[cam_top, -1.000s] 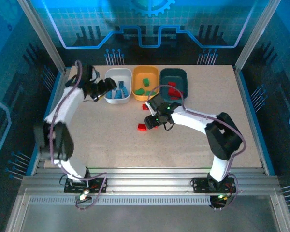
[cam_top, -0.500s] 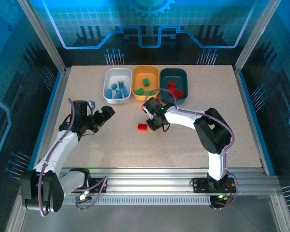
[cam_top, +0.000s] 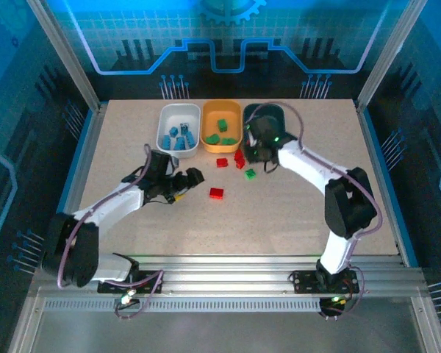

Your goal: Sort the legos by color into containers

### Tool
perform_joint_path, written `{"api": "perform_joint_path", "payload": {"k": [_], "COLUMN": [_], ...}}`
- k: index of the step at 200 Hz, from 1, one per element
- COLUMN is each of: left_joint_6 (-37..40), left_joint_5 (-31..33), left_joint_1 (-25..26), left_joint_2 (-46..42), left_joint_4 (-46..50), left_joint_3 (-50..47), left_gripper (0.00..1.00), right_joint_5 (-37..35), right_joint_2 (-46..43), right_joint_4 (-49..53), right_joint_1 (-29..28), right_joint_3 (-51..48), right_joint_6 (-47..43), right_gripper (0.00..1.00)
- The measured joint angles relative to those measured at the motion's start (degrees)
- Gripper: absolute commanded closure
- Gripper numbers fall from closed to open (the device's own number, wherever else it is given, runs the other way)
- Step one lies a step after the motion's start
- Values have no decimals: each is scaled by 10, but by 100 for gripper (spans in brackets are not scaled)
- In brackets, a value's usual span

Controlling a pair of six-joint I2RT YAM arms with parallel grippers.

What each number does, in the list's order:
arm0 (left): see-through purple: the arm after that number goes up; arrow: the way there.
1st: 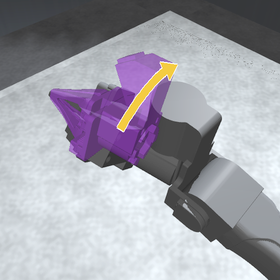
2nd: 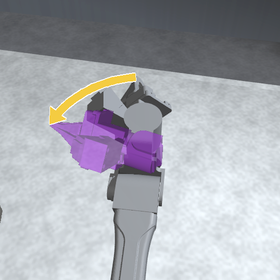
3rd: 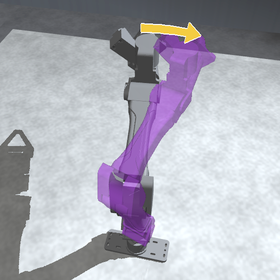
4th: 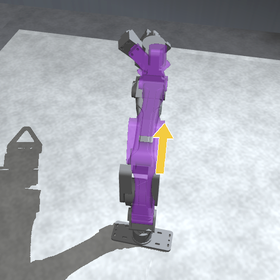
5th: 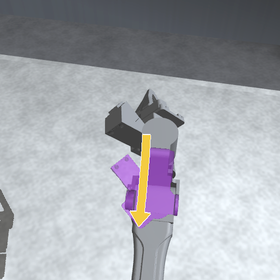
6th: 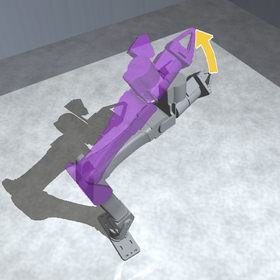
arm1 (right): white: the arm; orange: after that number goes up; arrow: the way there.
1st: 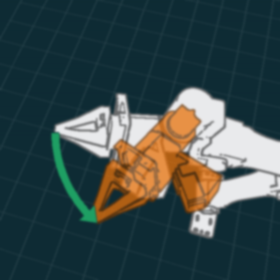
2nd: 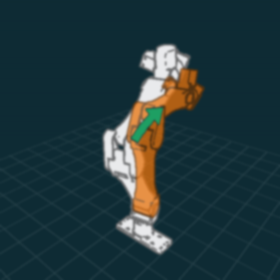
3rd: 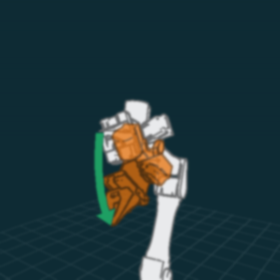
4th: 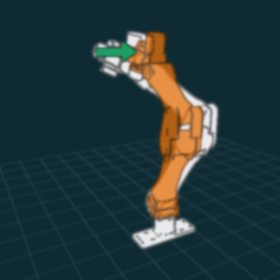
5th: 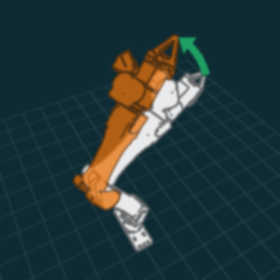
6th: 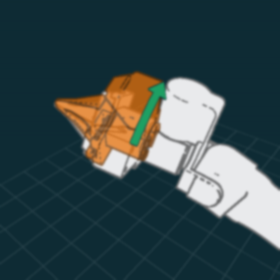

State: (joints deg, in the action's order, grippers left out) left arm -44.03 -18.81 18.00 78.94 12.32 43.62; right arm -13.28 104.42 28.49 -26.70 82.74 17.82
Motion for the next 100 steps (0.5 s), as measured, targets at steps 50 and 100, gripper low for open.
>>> {"api": "perform_joint_path", "payload": {"k": [50, 100], "left_joint_6": [-7, -6], "left_joint_5": [8, 20], "left_joint_1": [40, 40], "left_joint_2": [50, 52], "left_joint_4": [-2, 9], "left_joint_3": [14, 30], "left_gripper": [6, 4], "right_joint_5": [25, 48], "right_joint_2": [169, 155], "right_joint_4": [29, 42], "right_joint_1": [98, 106], "right_joint_3": [181, 161], "right_joint_6": [17, 21], "right_gripper": [60, 41]}}
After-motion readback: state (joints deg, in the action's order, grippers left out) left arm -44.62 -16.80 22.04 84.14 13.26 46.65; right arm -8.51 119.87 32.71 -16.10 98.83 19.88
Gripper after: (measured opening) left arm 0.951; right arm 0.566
